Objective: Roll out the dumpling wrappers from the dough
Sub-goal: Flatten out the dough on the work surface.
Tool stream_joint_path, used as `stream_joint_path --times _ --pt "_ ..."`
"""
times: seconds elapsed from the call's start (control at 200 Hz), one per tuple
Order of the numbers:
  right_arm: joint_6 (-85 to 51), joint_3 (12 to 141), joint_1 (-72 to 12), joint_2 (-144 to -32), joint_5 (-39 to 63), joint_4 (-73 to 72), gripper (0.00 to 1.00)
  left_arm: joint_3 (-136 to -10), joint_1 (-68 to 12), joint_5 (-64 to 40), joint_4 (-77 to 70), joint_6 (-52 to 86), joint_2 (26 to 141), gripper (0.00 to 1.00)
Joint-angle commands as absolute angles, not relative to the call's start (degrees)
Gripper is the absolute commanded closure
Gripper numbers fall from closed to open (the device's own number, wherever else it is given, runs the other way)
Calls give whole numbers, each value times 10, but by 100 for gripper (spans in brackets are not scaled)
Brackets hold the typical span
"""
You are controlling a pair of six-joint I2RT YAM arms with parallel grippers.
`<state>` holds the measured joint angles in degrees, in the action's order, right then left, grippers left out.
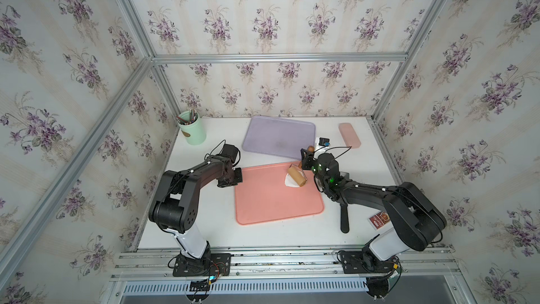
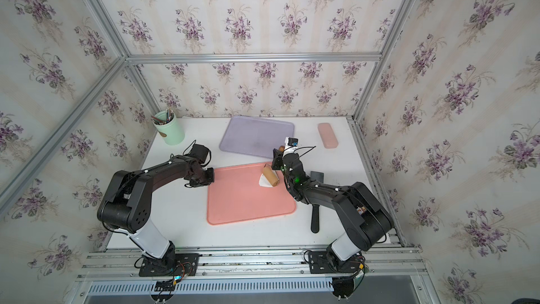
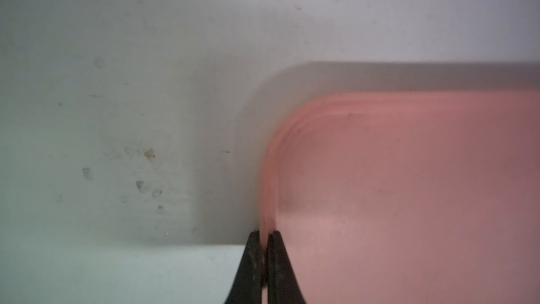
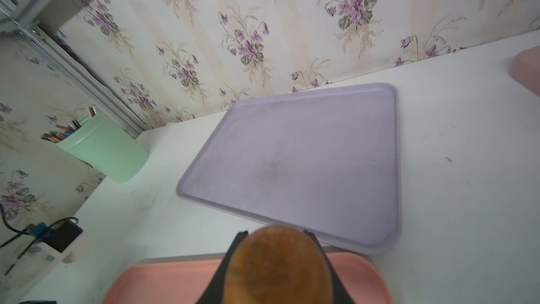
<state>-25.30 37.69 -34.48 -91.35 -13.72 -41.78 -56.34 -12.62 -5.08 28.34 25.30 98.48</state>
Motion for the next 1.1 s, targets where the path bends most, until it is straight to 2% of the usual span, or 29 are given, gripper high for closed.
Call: stream_joint_path --times 0.0,0.26,0.355,0.45,0.554,0.684,0.764,1.014,1.094 --pt "-223 380 -343 -938 -155 -446 100 -561 -126 -34 300 246 984 100" --pt "-244 314 -374 -992 -140 -513 100 -565 -126 -50 297 236 993 100" --pt "-260 316 -419 -1011 -158 -525 100 -571 -126 -47 298 235 1000 100" --pt "-294 323 -424 -1010 -143 -541 100 -574 -126 -39 300 237 1005 100" --pt "-297 325 -413 -951 -135 -527 100 -575 -126 -34 303 235 1005 100" --pt "-333 324 -355 -886 -67 -499 100 -573 -126 -29 302 231 1004 100" --pt "-302 323 -341 -865 -88 -487 100 -572 -126 -31 300 234 1005 100" --pt "-271 325 -328 -950 -71 -529 100 -575 -126 -44 293 235 1007 100" --pt "-261 306 -341 -971 -99 -550 100 -576 -126 -45 296 236 1005 100"
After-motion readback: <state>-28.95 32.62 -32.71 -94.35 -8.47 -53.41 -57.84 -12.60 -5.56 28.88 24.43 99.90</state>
